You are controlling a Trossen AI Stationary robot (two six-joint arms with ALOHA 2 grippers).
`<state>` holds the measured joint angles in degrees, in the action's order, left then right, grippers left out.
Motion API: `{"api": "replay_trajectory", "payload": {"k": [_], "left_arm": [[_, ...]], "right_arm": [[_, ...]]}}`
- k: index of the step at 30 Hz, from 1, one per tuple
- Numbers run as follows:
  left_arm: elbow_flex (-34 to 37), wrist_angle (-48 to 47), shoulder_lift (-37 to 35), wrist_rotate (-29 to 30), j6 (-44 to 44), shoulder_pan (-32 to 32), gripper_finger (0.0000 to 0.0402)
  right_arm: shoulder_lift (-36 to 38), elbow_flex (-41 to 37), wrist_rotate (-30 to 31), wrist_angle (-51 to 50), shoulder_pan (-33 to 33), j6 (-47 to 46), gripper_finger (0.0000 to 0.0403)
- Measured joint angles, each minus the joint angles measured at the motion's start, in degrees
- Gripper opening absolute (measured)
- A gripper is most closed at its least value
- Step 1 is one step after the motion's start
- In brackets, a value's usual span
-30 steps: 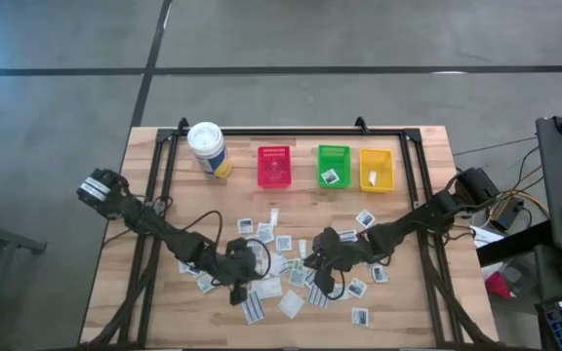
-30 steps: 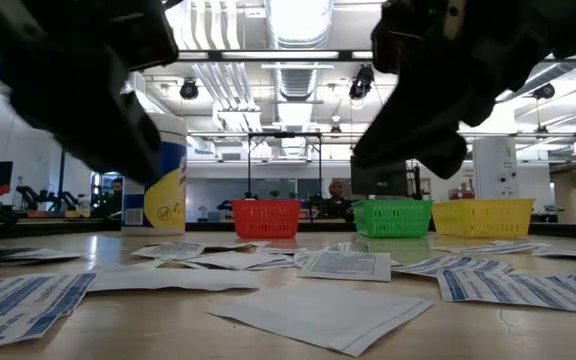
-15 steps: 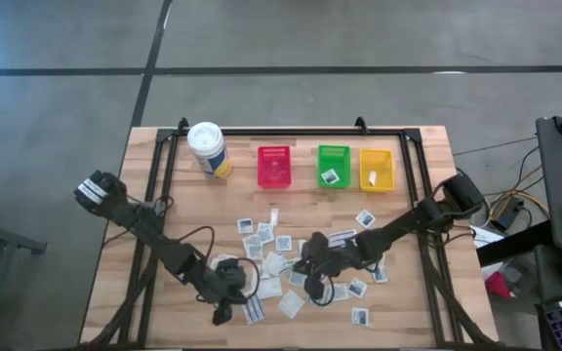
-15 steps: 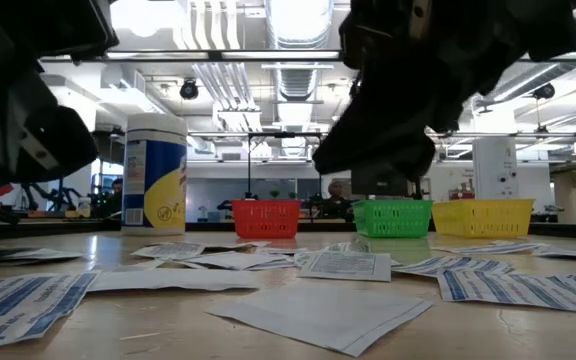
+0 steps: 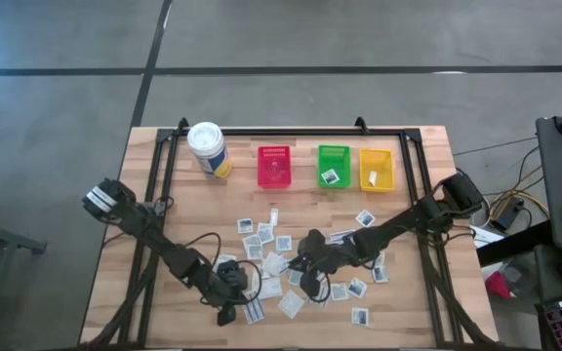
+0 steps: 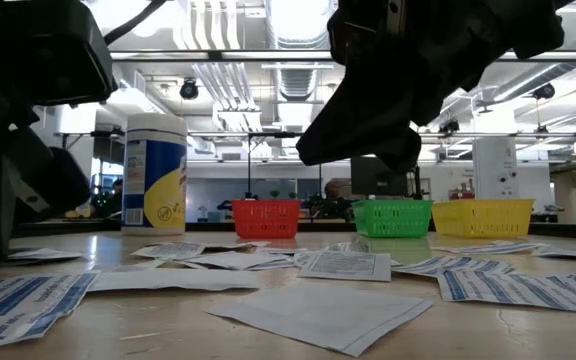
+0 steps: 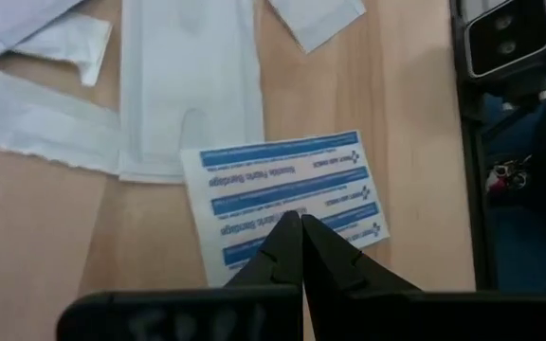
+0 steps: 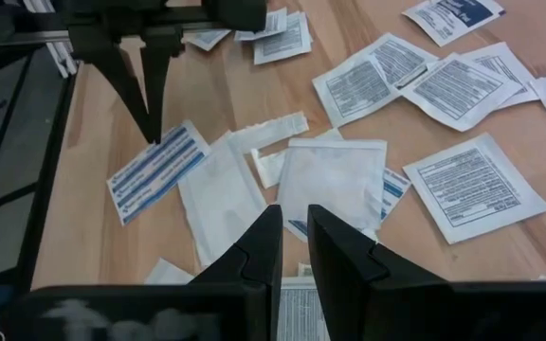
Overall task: Pick & Place First Aid Supplies
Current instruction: Put the blue bandage in the red bin
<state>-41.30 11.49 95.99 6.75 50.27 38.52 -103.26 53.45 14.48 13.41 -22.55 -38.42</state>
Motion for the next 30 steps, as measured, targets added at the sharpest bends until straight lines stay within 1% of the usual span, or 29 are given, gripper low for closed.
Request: {"api": "replay_trajectory", "payload": {"k": [8,12,16,20,22,26,30], "left_arm": [[0.35,-2.19,0.9,-0.18,2.32,-0.13,0.0],[0.13,-3.38,1.73,1.62,5.02,-0.49,0.0],[0.11,-4.14,2.24,5.94,6.75,-0.57,0.0],[0.22,-5.04,2.3,13.12,9.28,-0.77,0.0],[0.31,-5.15,2.45,15.62,11.04,-0.92,0.0],[0.39,-5.49,2.49,18.7,12.97,-1.39,0.0],[0.44,-5.54,2.51,20.69,14.63,-2.0,0.0]], "right_arm": [[0.0,-0.04,0.02,-1.17,0.0,0.1,0.0052],[0.0,-0.07,0.02,-1.18,0.0,0.1,0.0052],[-0.02,-0.07,0.02,-1.2,0.05,0.1,0.0052],[-0.02,-0.07,0.02,-1.18,0.5,0.1,0.0052],[-0.02,-0.07,0.04,-1.18,0.92,0.04,0.0052],[-0.02,-0.09,0.0,-1.18,1.88,0.06,0.0052],[-0.02,-0.09,-2.22,-1.18,3.26,0.07,0.0052]]}}
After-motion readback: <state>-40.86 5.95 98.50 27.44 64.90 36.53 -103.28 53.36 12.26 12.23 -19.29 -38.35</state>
